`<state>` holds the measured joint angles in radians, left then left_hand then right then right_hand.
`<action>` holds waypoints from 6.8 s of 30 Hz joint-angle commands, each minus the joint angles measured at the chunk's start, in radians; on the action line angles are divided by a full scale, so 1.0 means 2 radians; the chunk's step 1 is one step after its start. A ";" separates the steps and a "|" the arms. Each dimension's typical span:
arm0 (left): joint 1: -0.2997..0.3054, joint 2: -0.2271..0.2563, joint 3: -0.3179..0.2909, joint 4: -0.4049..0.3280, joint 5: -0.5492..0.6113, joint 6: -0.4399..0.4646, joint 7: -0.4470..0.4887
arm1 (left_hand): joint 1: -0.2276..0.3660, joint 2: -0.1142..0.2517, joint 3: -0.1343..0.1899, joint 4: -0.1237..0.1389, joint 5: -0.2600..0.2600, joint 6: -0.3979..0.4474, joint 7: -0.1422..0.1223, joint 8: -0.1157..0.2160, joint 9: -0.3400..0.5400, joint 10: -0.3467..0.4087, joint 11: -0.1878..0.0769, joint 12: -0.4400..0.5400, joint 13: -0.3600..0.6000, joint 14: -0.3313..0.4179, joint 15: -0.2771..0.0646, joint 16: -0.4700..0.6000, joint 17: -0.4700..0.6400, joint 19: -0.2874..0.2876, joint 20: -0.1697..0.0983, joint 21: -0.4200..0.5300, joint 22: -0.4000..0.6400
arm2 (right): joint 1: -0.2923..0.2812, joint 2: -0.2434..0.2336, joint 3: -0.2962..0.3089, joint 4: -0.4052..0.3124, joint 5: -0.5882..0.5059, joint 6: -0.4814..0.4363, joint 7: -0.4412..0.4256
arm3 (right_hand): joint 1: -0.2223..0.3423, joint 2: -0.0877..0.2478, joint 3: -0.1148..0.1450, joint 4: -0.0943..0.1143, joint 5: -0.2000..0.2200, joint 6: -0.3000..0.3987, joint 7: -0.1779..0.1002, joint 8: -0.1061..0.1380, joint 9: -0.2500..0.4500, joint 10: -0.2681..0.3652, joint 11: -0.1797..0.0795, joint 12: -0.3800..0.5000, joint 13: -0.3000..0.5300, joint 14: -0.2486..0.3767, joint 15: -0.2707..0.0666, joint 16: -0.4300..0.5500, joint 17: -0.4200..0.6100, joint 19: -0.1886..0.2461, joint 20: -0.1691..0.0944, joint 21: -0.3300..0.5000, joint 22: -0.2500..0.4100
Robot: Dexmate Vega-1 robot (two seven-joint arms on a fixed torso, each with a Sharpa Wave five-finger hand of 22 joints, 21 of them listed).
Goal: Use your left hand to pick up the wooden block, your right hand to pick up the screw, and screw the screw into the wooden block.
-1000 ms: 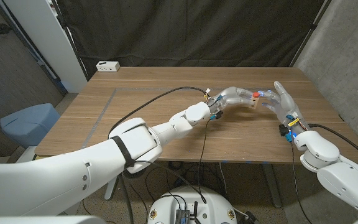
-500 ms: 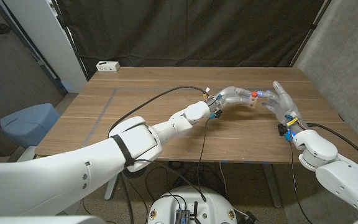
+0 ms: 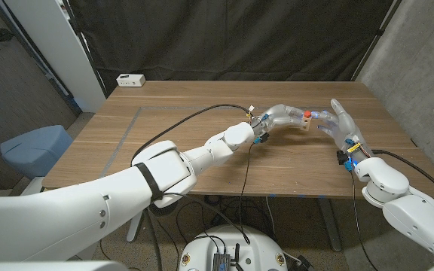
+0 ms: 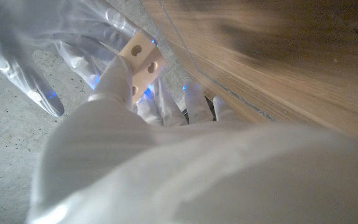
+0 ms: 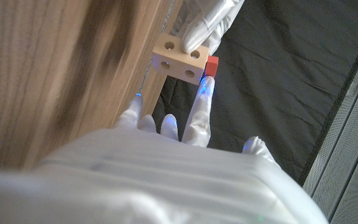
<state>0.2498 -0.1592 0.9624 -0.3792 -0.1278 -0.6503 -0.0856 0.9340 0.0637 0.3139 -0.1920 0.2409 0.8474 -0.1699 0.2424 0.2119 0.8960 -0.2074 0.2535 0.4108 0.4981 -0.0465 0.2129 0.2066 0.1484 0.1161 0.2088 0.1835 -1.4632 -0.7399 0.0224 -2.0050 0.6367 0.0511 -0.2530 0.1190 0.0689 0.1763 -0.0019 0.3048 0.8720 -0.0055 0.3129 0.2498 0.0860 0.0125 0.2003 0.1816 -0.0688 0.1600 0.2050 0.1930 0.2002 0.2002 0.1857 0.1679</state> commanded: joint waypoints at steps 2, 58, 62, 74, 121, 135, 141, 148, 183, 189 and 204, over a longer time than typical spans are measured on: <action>0.001 0.000 0.001 -0.001 0.001 -0.004 0.000 | -0.007 0.018 0.023 0.020 0.002 0.047 0.015 0.006 0.001 0.005 0.000 0.012 0.085 0.004 -0.028 0.001 0.003 0.001 -0.004 0.001 0.001 | -0.008 0.000 0.005 -0.003 0.000 0.005 0.001 | 0.003 0.004 0.001 -0.002 0.004 0.012 0.001 0.006 0.002 0.009 0.000 0.004 0.001 0.005 0.002 0.004 0.001 0.004 0.004 0.003 0.001; 0.009 0.004 -0.003 -0.008 0.011 -0.025 0.002 | -0.007 0.018 0.025 0.020 0.003 0.048 0.014 0.006 0.001 0.005 -0.001 0.012 0.085 0.005 -0.028 0.000 0.003 0.002 -0.004 0.001 0.001 | -0.014 0.013 0.018 -0.003 -0.014 0.014 0.003 | 0.008 0.001 -0.001 -0.006 0.004 -0.066 -0.014 -0.015 0.014 0.002 0.029 -0.008 0.003 0.013 0.011 0.000 0.002 0.017 0.005 0.002 0.001; 0.010 0.005 -0.003 -0.008 0.012 -0.026 0.003 | -0.007 0.018 0.024 0.020 0.003 0.048 0.015 0.006 0.001 0.005 -0.001 0.012 0.085 0.005 -0.028 0.000 0.003 0.002 -0.004 0.001 0.001 | -0.013 0.012 0.017 -0.001 -0.013 0.015 0.007 | 0.007 0.001 -0.002 -0.006 0.003 -0.079 -0.017 -0.021 0.011 -0.005 0.026 -0.009 0.003 0.011 0.012 -0.001 0.002 0.017 0.005 0.002 0.001; 0.011 0.005 -0.003 -0.010 0.014 -0.029 0.003 | -0.008 0.018 0.024 0.020 0.003 0.048 0.015 0.006 0.001 0.006 -0.001 0.012 0.084 0.005 -0.028 0.001 0.003 0.002 -0.005 0.001 0.001 | -0.006 0.005 0.013 0.013 -0.002 0.027 0.034 | 0.004 0.000 -0.005 -0.005 0.003 -0.122 -0.035 -0.046 0.001 -0.042 0.015 -0.013 0.002 -0.014 0.014 -0.008 0.002 0.002 0.006 -0.003 0.001; 0.012 0.005 -0.006 -0.009 0.013 -0.027 0.001 | -0.008 0.018 0.025 0.019 0.003 0.047 0.015 0.006 0.001 0.005 0.000 0.012 0.084 0.005 -0.028 0.001 0.003 0.002 -0.005 0.001 0.001 | 0.013 -0.012 -0.004 0.020 0.010 0.026 0.041 | 0.000 0.001 -0.009 -0.002 0.004 -0.051 -0.019 -0.028 -0.014 -0.039 0.009 -0.003 0.001 -0.023 0.014 -0.003 0.003 -0.013 0.005 0.000 0.001; 0.012 0.005 -0.006 -0.009 0.012 -0.027 0.001 | -0.009 0.018 0.025 0.020 0.003 0.048 0.015 0.006 0.001 0.005 0.000 0.012 0.084 0.005 -0.028 0.000 0.003 0.002 -0.005 0.001 0.001 | 0.014 -0.011 -0.006 0.020 0.009 0.025 0.035 | 0.001 0.001 -0.009 -0.003 0.005 -0.046 -0.019 -0.027 -0.014 -0.038 0.010 -0.003 0.001 -0.022 0.014 -0.002 0.003 -0.011 0.004 0.001 0.001; 0.012 0.005 -0.006 -0.009 0.012 -0.026 0.001 | -0.009 0.018 0.025 0.020 0.003 0.048 0.014 0.006 0.001 0.005 0.000 0.012 0.084 0.005 -0.029 0.001 0.003 0.002 -0.005 0.001 0.001 | 0.013 -0.010 -0.005 0.019 0.008 0.023 0.030 | 0.002 0.002 -0.009 -0.003 0.005 -0.040 -0.016 -0.025 -0.013 -0.036 0.010 -0.003 0.001 -0.021 0.014 -0.002 0.002 -0.009 0.004 0.002 0.001; 0.011 0.004 -0.006 -0.008 0.011 -0.024 0.001 | -0.010 0.019 0.025 0.020 0.003 0.048 0.015 0.006 0.001 0.005 0.000 0.012 0.084 0.005 -0.028 0.001 0.003 0.001 -0.004 0.001 0.001 | 0.006 -0.010 -0.001 0.015 0.008 0.020 0.024 | 0.003 0.002 -0.009 -0.004 0.005 -0.037 -0.013 -0.023 -0.011 -0.034 0.012 -0.003 0.001 -0.019 0.013 -0.001 0.002 -0.008 0.004 0.002 0.001; 0.013 0.005 -0.008 -0.008 0.008 -0.024 -0.004 | -0.011 0.019 0.027 0.020 0.003 0.048 0.016 0.006 0.001 0.006 0.000 0.012 0.084 0.005 -0.028 0.000 0.003 0.002 -0.005 0.001 0.001 | -0.011 -0.002 0.009 -0.004 -0.002 0.012 0.004 | 0.006 0.003 -0.009 -0.005 0.006 -0.010 -0.006 -0.007 -0.004 -0.014 0.014 0.001 0.001 -0.009 0.013 0.002 0.002 -0.006 0.004 0.003 0.001; 0.012 0.004 -0.008 -0.007 0.007 -0.022 -0.005 | -0.011 0.020 0.028 0.021 0.003 0.047 0.016 0.006 0.001 0.004 0.001 0.011 0.084 0.005 -0.027 0.000 0.003 0.002 -0.005 0.001 0.001 | -0.015 0.000 0.012 -0.008 -0.004 0.011 0.002 | 0.007 0.003 -0.009 -0.006 0.007 0.000 -0.005 -0.002 -0.002 -0.008 0.013 0.002 0.001 -0.005 0.012 0.003 0.002 -0.003 0.004 0.003 0.001; 0.010 0.002 -0.008 -0.005 0.004 -0.016 -0.007 | -0.011 0.020 0.028 0.020 0.003 0.047 0.016 0.005 0.001 0.004 0.001 0.011 0.083 0.005 -0.027 0.000 0.003 0.002 -0.005 0.001 0.001 | -0.018 0.002 0.015 -0.011 -0.004 0.008 0.003 | 0.009 0.003 -0.009 -0.007 0.007 0.029 -0.002 0.014 0.004 0.013 0.009 0.005 0.001 0.005 0.010 0.005 0.001 0.004 0.004 0.004 0.001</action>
<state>0.2736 -0.1517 0.9477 -0.3926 -0.1143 -0.6940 -0.0963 0.9340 0.0637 0.3179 -0.1961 0.2409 0.8475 -0.1698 0.2424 0.2111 0.8952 -0.2046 0.2536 0.3086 0.4981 -0.0464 0.2129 0.2094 0.1520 0.1125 0.2088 0.1835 -1.4942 -0.7389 0.0477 -2.0208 0.6303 0.0712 -0.2470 0.1255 0.0754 0.1561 -0.0137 0.3145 0.9169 -0.0108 0.3335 0.2555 0.0961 0.0283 0.2036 0.1817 -0.0678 0.1768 0.2050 0.1954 0.2027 0.2058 0.1857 0.1678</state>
